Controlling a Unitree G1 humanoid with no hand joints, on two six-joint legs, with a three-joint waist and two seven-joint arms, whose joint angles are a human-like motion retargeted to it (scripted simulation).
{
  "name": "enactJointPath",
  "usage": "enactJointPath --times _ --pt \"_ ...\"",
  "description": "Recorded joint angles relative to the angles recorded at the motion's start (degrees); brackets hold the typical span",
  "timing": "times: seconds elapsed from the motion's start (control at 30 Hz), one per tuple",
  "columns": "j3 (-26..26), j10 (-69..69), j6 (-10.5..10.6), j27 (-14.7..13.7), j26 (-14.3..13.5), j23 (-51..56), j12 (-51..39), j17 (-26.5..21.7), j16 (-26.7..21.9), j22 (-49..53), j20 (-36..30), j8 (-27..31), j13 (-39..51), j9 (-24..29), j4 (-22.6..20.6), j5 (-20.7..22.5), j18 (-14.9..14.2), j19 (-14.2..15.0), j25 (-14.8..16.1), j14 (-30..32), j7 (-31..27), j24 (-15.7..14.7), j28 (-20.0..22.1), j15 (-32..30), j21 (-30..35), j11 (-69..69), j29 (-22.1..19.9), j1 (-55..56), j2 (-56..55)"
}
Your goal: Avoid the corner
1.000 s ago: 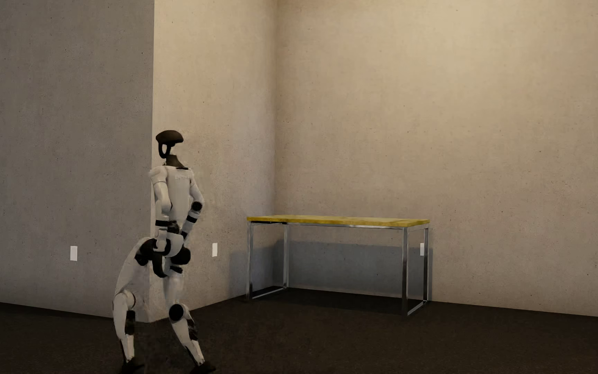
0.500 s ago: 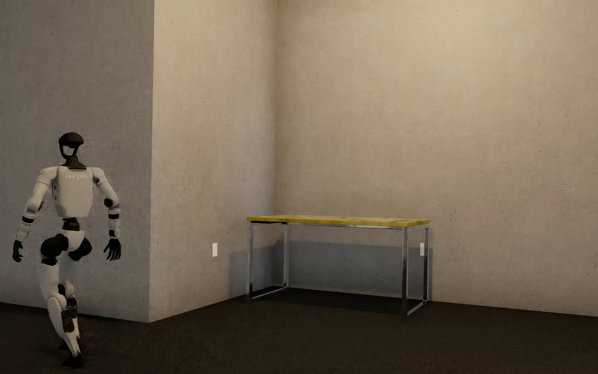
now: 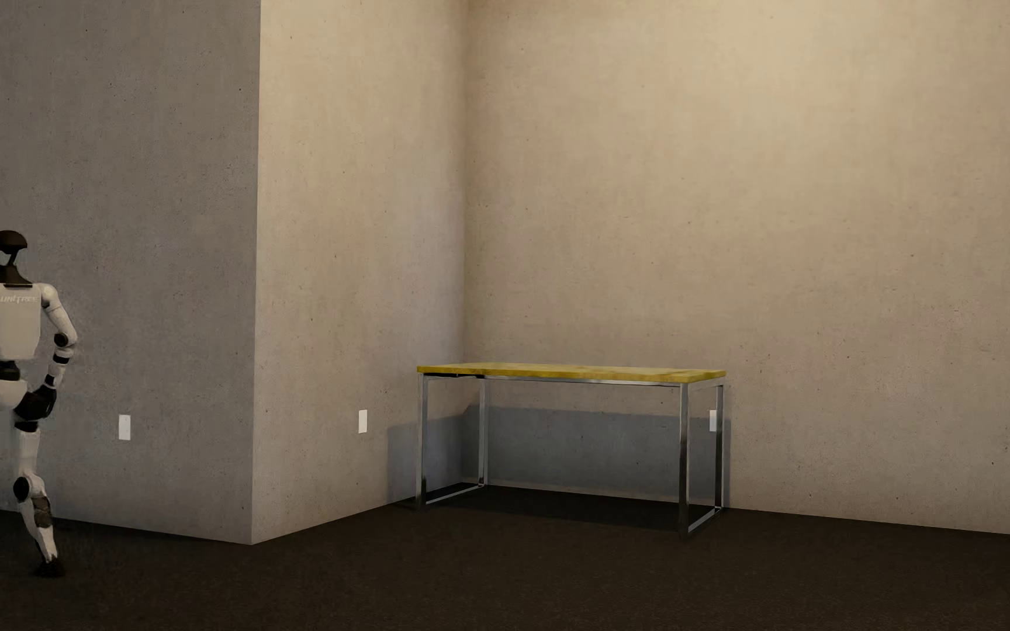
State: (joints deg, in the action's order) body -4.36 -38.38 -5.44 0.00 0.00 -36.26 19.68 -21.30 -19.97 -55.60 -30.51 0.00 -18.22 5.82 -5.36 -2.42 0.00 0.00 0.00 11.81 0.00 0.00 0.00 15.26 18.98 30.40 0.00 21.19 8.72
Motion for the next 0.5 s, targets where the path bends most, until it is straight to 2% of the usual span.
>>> enactJointPath --times 0.03,0.07,0.1,0.13,0.17,0.2,0.23,0.27,0.3,0.33,0.37,0.43,0.5 --pt "-2.0 9.6 0.5 0.0 0.0 2.9 0.6 -0.9 -1.0 -2.0 -6.8 0.0 2.8 -0.3 0.8 -0.1 0.0 0.0 0.0 -14.6 0.0 0.0 0.0 1.9 0.2 -1.0 0.0 1.6 3.1" --pt "-4.4 11.6 0.8 0.0 0.0 5.8 2.5 -1.4 -1.5 -2.6 -8.8 0.0 4.7 -0.7 2.2 -0.8 0.0 0.0 0.0 -30.0 0.0 0.0 0.0 4.0 -0.9 -0.6 0.0 3.6 6.0" --pt "-6.8 10.9 1.1 0.0 0.0 7.3 4.0 -1.5 -2.0 -3.1 -10.3 0.0 6.4 -0.6 4.2 -1.2 0.0 0.0 0.0 -34.3 0.0 0.0 0.0 5.4 -2.3 -0.3 0.0 5.7 8.6" --pt "-8.2 11.0 0.4 0.0 0.0 8.2 5.2 -1.1 -2.1 -4.6 -11.7 0.0 6.7 0.2 4.1 -2.5 0.0 0.0 0.0 -28.7 0.0 0.0 0.0 3.8 -4.2 0.4 0.0 7.2 12.1" --pt "-9.3 8.3 -0.3 0.0 0.0 7.9 6.1 -0.6 -2.2 -5.3 -11.8 0.0 6.1 -0.3 3.1 -4.2 0.0 0.0 0.0 -15.5 0.0 0.0 0.0 -1.5 -5.6 3.5 0.0 9.2 13.0" --pt "-8.9 5.6 -1.6 0.0 0.0 6.7 7.0 0.1 -1.6 -6.8 -10.8 0.0 4.9 -2.3 0.9 -6.0 0.0 0.0 0.0 -1.9 0.0 0.0 0.0 -10.0 -6.4 8.9 0.0 10.7 11.4" --pt "-6.9 1.1 -3.7 0.0 0.0 4.0 7.2 1.0 -1.5 -7.7 -11.5 0.0 3.5 -2.5 -2.7 -8.2 0.0 0.0 0.0 3.1 0.0 0.0 0.0 -20.3 -5.8 18.1 0.0 9.8 9.2" --pt "-4.3 -2.3 -5.0 0.0 0.0 0.1 6.4 1.8 -1.9 -7.5 -12.1 0.0 2.7 -1.4 -5.4 -8.6 0.0 0.0 0.0 1.9 0.0 0.0 0.0 -25.8 -3.9 28.4 0.0 6.5 5.9" --pt "-2.3 -1.9 -5.1 0.0 0.0 -3.9 4.0 2.3 -2.1 -6.5 -13.9 0.0 2.7 -0.3 -7.3 -8.6 0.0 0.0 0.0 -0.8 0.0 0.0 0.0 -20.9 -1.5 39.8 0.0 1.5 -0.2" --pt "0.0 0.3 -4.7 0.0 0.0 -7.7 1.5 2.3 -2.1 -4.5 -13.0 0.0 2.4 0.5 -8.7 -8.3 0.0 0.0 0.0 -4.3 0.0 0.0 0.0 -12.4 1.6 47.3 0.0 -4.8 -6.2" --pt "3.1 3.2 -3.5 0.0 0.0 -10.9 -1.1 2.0 -1.9 -1.8 -11.6 0.0 1.4 0.6 -8.7 -7.0 0.0 0.0 0.0 -8.3 0.0 0.0 0.0 -6.3 3.7 50.8 0.0 -11.1 -12.4" --pt "10.8 8.9 -0.6 0.0 0.0 -13.7 -4.8 1.1 -2.5 7.1 -5.6 0.0 -3.1 0.6 -6.2 -4.7 0.0 0.0 0.0 -16.9 0.0 0.0 0.0 -2.0 5.7 43.0 0.0 -23.3 -20.9" --pt "16.4 13.1 1.1 0.0 0.0 -16.2 -9.1 0.1 -3.0 16.0 0.9 0.0 -6.9 0.2 -3.3 -4.4 0.0 0.0 0.0 -24.0 0.0 0.0 0.0 -3.5 6.9 22.9 0.0 -32.6 -26.1"
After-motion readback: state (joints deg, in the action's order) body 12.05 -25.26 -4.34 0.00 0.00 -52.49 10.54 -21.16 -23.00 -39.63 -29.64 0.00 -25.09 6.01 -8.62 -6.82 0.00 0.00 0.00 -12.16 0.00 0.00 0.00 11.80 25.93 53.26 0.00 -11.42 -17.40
